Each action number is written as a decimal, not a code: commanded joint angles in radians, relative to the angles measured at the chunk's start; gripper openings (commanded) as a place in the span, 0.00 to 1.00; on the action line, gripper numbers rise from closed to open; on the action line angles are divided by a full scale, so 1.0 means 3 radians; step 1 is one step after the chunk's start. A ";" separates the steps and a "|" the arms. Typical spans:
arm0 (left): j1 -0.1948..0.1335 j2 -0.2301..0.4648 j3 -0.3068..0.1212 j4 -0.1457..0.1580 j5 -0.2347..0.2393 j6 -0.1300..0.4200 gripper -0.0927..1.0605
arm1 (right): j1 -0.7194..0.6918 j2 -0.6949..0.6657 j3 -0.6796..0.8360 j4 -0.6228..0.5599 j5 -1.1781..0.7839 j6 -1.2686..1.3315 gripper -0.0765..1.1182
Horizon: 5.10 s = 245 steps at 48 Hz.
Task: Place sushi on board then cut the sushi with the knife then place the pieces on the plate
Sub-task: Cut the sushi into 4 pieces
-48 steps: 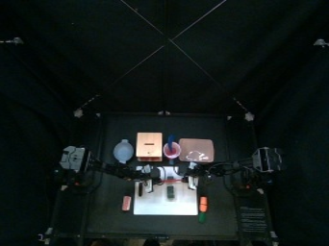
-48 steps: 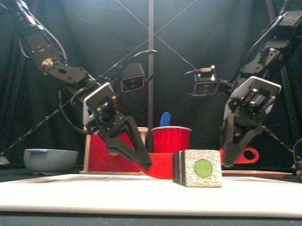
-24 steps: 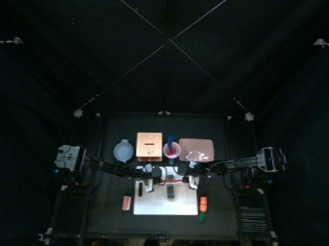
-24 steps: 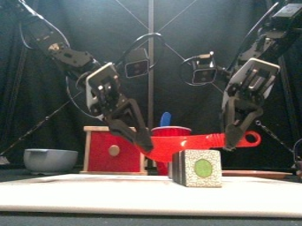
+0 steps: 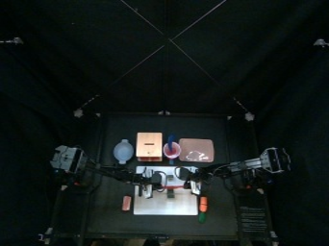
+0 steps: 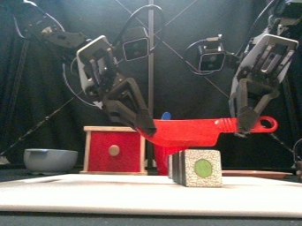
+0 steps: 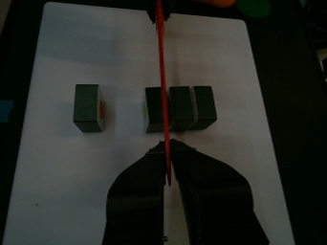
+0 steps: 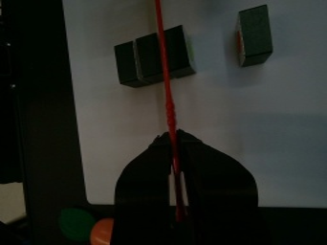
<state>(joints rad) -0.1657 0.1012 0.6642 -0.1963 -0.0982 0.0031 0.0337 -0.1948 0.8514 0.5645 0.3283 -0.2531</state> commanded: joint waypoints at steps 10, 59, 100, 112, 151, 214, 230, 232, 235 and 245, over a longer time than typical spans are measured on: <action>-0.0046 -0.0010 -0.0077 -0.0102 -0.0010 0.0000 0.50 | 0.0051 -0.0066 0.0010 -0.0123 -0.0066 0.0184 0.28; -0.0097 0.0256 -0.0112 -0.0194 0.0000 0.0005 0.50 | 0.0051 0.0291 0.0010 -0.0312 -0.0072 0.0343 0.28; 0.0026 0.0312 -0.0128 -0.0005 0.0005 0.0020 0.50 | -0.0031 0.0353 -0.0056 -0.0527 -0.0061 0.0343 0.28; 0.0031 0.0174 -0.0169 0.0005 0.0005 0.0026 0.50 | -0.0026 0.0220 -0.0153 -0.0532 0.0066 0.0343 0.28; -0.0189 0.0000 -0.0240 0.0026 -0.0015 0.0000 0.50 | 0.0169 0.0061 -0.0322 -0.0486 0.0205 0.0348 0.28; -0.0210 0.0230 -0.0199 -0.0148 0.0005 0.0000 0.50 | 0.0240 0.0281 -0.0297 -0.0404 0.0153 0.0348 0.28; -0.0205 0.0261 -0.0199 -0.0143 0.0005 0.0005 0.50 | 0.0230 0.0307 -0.0348 -0.0424 0.0107 0.0343 0.28; -0.0199 0.0251 -0.0199 -0.0143 0.0005 0.0005 0.50 | 0.0225 0.0297 -0.0358 -0.0424 0.0112 0.0348 0.28; -0.0194 0.0235 -0.0199 -0.0138 0.0005 0.0010 0.50 | 0.0225 0.0266 -0.0378 -0.0435 0.0107 0.0343 0.28; -0.0184 0.0189 -0.0199 -0.0138 0.0005 0.0020 0.50 | 0.0220 0.0159 -0.0419 -0.0476 0.0123 0.0343 0.28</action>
<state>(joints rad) -0.2240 0.1703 0.6197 -0.2393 -0.0936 0.0046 0.1089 -0.1074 0.7563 0.4218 0.3820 -0.1488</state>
